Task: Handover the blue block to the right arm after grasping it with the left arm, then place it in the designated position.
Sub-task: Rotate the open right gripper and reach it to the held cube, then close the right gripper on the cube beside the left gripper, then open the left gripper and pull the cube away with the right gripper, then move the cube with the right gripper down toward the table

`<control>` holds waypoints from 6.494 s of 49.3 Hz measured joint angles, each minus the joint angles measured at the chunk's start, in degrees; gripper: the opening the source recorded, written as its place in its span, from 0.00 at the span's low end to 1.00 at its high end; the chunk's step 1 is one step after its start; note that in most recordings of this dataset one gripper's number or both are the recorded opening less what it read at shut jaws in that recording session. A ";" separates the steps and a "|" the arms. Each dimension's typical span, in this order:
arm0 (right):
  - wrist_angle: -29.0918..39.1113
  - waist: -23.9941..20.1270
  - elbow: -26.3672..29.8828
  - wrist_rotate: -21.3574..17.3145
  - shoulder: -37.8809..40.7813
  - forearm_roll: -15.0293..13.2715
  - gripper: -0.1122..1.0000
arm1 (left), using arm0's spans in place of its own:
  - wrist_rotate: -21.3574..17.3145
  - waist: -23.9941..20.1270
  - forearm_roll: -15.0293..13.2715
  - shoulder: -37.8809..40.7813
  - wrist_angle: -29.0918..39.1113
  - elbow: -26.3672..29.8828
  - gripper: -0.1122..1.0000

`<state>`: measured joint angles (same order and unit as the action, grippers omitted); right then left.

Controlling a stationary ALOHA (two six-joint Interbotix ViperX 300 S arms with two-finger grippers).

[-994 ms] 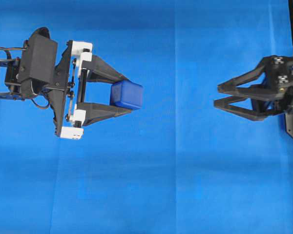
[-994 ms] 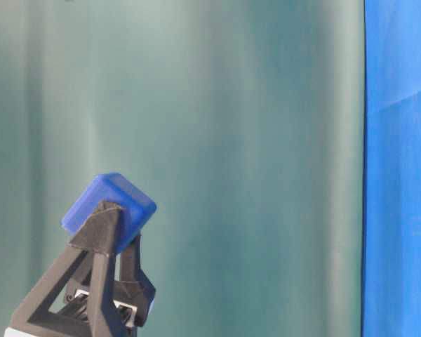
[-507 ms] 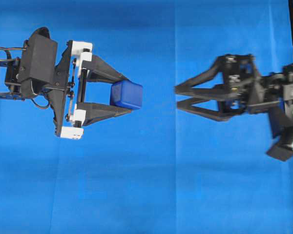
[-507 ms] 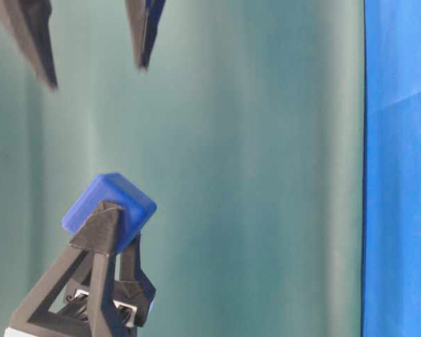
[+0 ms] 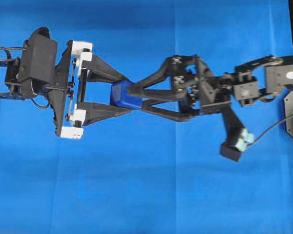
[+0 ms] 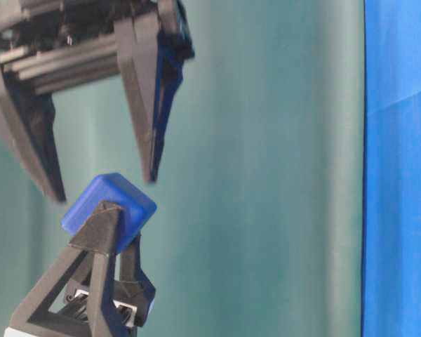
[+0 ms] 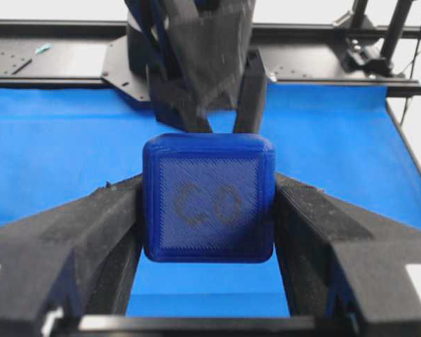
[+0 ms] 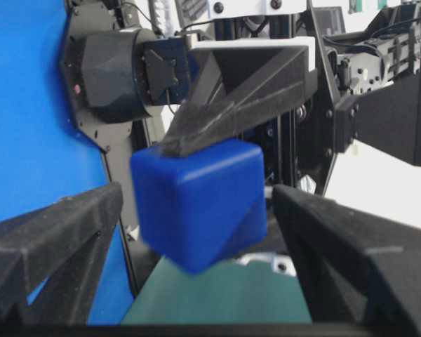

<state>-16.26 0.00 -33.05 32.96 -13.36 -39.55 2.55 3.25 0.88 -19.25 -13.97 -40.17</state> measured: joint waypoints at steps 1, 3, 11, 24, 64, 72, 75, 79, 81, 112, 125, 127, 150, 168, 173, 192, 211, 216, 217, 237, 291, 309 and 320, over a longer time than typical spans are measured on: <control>0.00 0.00 0.44 0.09 0.44 0.00 0.96 | 0.00 0.00 0.00 -0.09 0.00 0.00 0.54; 0.09 0.00 1.41 0.09 1.49 0.00 0.96 | 0.00 0.00 0.00 -0.09 0.09 0.00 0.54; 1.49 -0.09 3.96 0.18 3.69 -0.09 0.96 | 0.00 0.00 0.00 -0.09 0.00 0.00 0.54; 2.81 -0.09 4.48 0.09 3.96 -0.09 0.96 | 0.00 0.00 0.00 -0.09 0.00 0.00 0.54; 4.48 -0.26 4.48 -1.14 4.04 0.00 0.58 | 0.26 -0.09 -0.26 -0.18 0.09 0.00 0.54; 5.19 -0.26 4.57 -1.14 4.04 0.00 0.58 | 0.26 -0.18 -0.26 -0.18 0.09 0.00 0.54; 5.54 -0.26 4.66 -1.14 3.96 0.00 0.58 | 0.26 -0.18 -0.18 -0.18 0.09 0.00 0.54; 5.89 -0.18 4.66 -1.23 4.04 0.00 0.58 | 0.88 -0.18 -0.26 -0.18 0.09 0.00 0.54; 5.89 -0.26 4.75 -1.23 4.04 0.00 0.58 | 1.32 -0.18 -0.18 -0.26 0.09 0.00 0.54; 6.15 -0.09 4.75 -1.49 3.87 0.09 0.58 | 3.16 -1.05 -0.26 -0.26 -0.53 0.00 0.94; 7.82 -0.09 1.93 -1.58 0.26 0.09 0.58 | 3.16 -1.14 -0.26 -1.41 -0.44 -1.05 0.94; 8.26 -0.09 1.23 -1.49 -0.53 0.09 0.58 | 3.16 -1.14 -0.18 -1.67 -0.44 -1.32 0.94; 13.10 -1.14 -7.21 -3.96 -13.36 0.26 0.58 | 3.16 -1.14 -0.26 -3.34 -0.44 -2.72 0.94; 15.82 -1.32 -8.09 -5.19 -15.21 0.35 0.58 | 3.08 -1.14 -0.18 -3.43 -0.53 -2.72 0.94; 15.82 -1.49 -8.09 -5.19 -15.21 0.26 0.58 | 3.16 -1.14 -0.26 -3.43 -0.53 -2.72 0.94; 16.08 -1.49 -8.09 -7.82 -15.21 1.41 0.58 | 2.99 -1.23 -0.26 -3.34 -0.53 -2.72 0.94; 16.08 -1.58 -8.09 -29.27 -15.38 5.54 0.58 | 2.46 -1.23 -0.26 -3.43 -0.44 -2.72 0.94; 16.08 -1.58 -8.09 -37.71 -15.38 5.62 0.58 | 2.46 -1.14 -0.26 -3.34 -0.44 -2.81 0.94; 16.08 -1.58 -8.09 -39.46 -15.38 5.62 0.58 | 2.37 -1.14 -0.26 -3.43 -0.53 -2.72 0.94; 17.40 -1.58 -8.09 -64.25 -15.91 5.71 0.58 | 2.20 -1.14 -0.18 -3.43 -0.44 -2.72 0.94; 21.53 -1.93 -8.09 -64.95 -16.00 5.71 0.58 | 2.11 -1.05 -0.09 -3.43 -0.53 -2.72 0.94; 22.76 -2.46 -8.09 -65.04 -16.00 5.71 0.58 | 2.11 -1.05 -0.09 -3.43 -0.53 -2.72 0.94; 28.39 -3.78 -8.09 -66.53 -15.91 6.15 0.58 | 2.11 -1.05 -0.09 -3.43 -0.53 -2.81 0.94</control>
<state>12.13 -3.78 -41.13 -33.57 -29.27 -33.40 4.66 2.20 0.79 -22.68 -14.50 -42.98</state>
